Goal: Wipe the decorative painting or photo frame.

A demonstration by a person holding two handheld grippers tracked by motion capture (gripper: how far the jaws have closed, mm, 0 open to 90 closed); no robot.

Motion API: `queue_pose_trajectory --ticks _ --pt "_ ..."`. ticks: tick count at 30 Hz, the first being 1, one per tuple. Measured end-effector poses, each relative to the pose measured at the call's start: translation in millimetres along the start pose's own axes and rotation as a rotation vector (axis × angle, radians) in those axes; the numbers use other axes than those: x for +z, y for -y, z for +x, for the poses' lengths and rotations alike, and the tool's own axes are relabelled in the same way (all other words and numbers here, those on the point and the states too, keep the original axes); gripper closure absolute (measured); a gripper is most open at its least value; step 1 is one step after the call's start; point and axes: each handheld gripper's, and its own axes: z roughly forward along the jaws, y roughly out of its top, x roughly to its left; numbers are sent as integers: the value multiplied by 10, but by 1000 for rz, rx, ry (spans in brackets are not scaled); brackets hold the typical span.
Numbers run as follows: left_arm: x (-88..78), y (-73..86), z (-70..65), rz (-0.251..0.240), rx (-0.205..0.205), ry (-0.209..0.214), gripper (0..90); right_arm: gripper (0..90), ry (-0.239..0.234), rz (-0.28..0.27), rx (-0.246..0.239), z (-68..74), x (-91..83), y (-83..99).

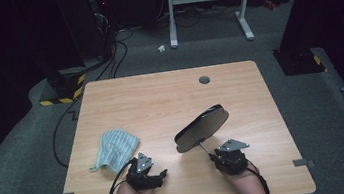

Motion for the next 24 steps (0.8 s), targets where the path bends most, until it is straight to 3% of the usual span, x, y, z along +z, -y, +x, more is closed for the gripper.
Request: queue_pose_trajectory --ticks 18,22,24 --pt "-4 3 -1 -4 -9 -3 271 667 15 7 11 -84 -12 -4" --pt "-13 10 -5 -10 -9 -3 308 661 37 6 37 -161 -4 -19" --pt "-24 17 -12 -12 -6 0 329 655 63 8 25 -187 3 -27"
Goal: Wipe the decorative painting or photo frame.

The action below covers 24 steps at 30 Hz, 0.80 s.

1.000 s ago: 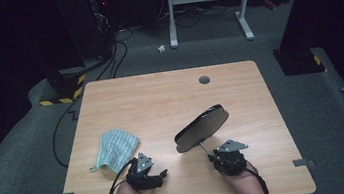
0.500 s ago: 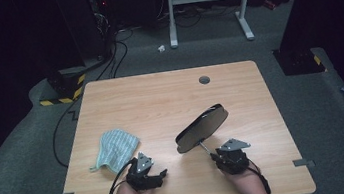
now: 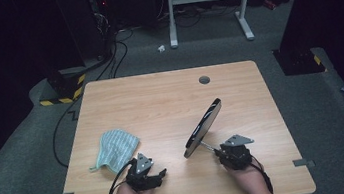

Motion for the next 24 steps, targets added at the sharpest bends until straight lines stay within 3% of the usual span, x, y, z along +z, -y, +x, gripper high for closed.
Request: queue_pose_trajectory --ticks 8,11,15,20,24 --pt "-21 10 -21 -15 7 5 473 626 41 4 16 -113 1 -7" --pt "-16 1 -51 -23 8 31 618 577 48 6 30 -148 -28 14" --pt "14 -72 -145 -75 3 50 665 530 59 3 27 -148 -94 64" --pt "10 -235 -317 -158 10 32 763 506 66 -41 17 -102 -277 147" --pt "21 -306 -410 -189 31 25 768 500 67 -39 12 -63 -340 204"
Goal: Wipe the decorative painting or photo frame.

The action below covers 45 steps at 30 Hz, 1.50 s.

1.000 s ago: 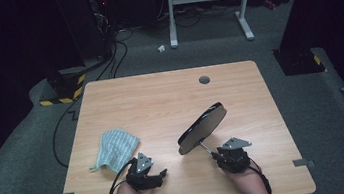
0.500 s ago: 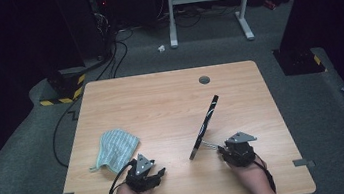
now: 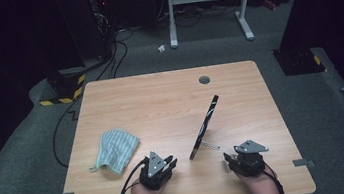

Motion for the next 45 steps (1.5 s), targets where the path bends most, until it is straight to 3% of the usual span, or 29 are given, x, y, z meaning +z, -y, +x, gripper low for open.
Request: queue_pose_trajectory --ticks 3,8,23,27,29,36,38,40,44,45 --pt "40 -61 -79 -20 7 25 766 498 3 5 -13 26 -36 39" --pt "73 -103 -127 -33 24 31 755 496 9 8 -22 61 -94 90" --pt "135 -139 -333 -38 61 92 740 496 19 5 -11 61 -178 166" --pt "111 -140 -342 -45 64 82 736 495 21 3 -13 65 -197 172" --pt "75 -119 -312 -52 63 55 762 496 25 1 -11 59 -207 176" --pt "121 -123 -158 -60 2 -30 801 495 24 6 -12 62 -193 182" --pt "160 -140 -168 -59 -5 -15 801 496 23 6 -18 73 -186 185" --pt "176 -150 -222 -60 19 -1 800 495 23 10 -18 90 -187 190" --pt "195 -149 -271 -56 28 13 803 496 26 7 -18 89 -209 204" --pt "212 -148 -303 -53 31 33 803 495 27 8 -16 85 -216 208"
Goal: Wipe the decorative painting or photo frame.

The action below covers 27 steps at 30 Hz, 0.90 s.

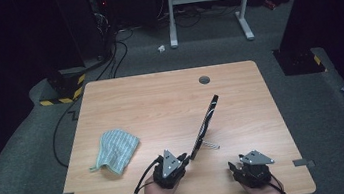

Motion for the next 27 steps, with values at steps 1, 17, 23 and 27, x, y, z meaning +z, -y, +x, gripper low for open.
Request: queue_pose_trajectory --ticks 1,17,23,27 --pt "18 -3 -38 2 13 11 797 496 4 1 6 -11 -18 15" --pt "126 -33 -18 18 17 64 658 469 -8 -11 14 8 -63 44" --pt "25 84 322 88 4 -74 554 427 -51 -29 11 68 -24 -23" --pt "0 178 488 167 -20 -156 490 396 -97 -38 2 127 21 -73"
